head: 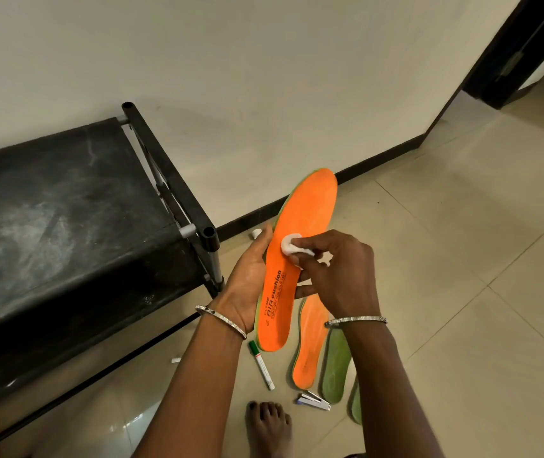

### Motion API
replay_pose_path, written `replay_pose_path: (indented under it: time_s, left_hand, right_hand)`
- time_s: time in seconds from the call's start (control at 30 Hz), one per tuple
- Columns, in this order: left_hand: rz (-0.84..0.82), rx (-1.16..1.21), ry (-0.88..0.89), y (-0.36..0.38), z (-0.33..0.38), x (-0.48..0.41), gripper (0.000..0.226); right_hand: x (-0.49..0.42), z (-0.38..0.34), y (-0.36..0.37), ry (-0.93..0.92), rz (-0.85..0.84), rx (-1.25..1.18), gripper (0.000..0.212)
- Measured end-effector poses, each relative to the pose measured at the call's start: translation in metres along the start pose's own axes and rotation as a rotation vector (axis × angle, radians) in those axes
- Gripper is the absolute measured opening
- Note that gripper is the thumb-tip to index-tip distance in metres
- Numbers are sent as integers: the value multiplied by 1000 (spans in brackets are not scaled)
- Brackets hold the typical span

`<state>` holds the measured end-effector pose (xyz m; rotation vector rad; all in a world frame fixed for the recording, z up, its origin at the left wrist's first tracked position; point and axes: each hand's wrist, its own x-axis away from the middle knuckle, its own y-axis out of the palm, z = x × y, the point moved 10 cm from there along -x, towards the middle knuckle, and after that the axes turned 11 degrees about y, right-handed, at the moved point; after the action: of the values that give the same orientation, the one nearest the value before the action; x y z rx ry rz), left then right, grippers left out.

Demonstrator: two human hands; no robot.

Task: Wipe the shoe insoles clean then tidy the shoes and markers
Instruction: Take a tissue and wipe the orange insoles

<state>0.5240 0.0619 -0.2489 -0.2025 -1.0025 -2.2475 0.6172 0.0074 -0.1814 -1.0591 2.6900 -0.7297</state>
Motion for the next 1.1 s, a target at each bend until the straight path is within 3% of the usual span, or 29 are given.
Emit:
replay_pose_path:
  time_s: [0.13,0.2,0.27,0.37,0.47,0.53,0.6,0.63,0.7,0.77,0.83,0.93,1.0,1.1]
  left_hand:
    - [81,29,23,-10,2,-5,67]
    - [97,16,28,-14,2,-6,70]
    - [64,20,8,-10,-3,-6,71]
    - [-3,12,-4,3,-4,-1,63]
    - [-40,-7,-6,9,-5,1,57]
    - [-23,-12,7,6,-2,1,60]
    - [-16,10,5,4,0,0,68]
    - [-9,26,2,3,1,-1,72]
    - [23,27,1,-3,1,-3,75]
    - [22,4,10,-5,0,-4,74]
    - [1,-19,12,-2,-2,-2,69]
    - [-37,-30,0,4,-5,0,60]
    - [-30,-36,1,2,-5,-2,62]
    - [26,-17,26,-7,0,-5,71]
  right_hand:
    - [11,-16,20,-46,-285,105,18]
    - [13,-18,20,-42,-313,123,17]
    - [10,-13,14,36,-241,28,13]
    - [0,4,-6,151,35,-103,18]
    - [3,-5,-32,78,287,148,15]
    - [1,-7,-27,58,152,91,14]
    - [6,-11,1,47,-186,-51,18]
    - [10,-12,12,6,-296,-9,20]
    - [10,-9,22,-54,-342,122,21]
    - [6,-5,17,-34,-259,112,21]
    - [-1,-2,3,-13,-64,150,29]
    - [-1,-5,-21,-11,212,250,24]
    - [-3,-1,-13,-2,102,160,18]
    - [4,-6,17,-41,-256,23,13]
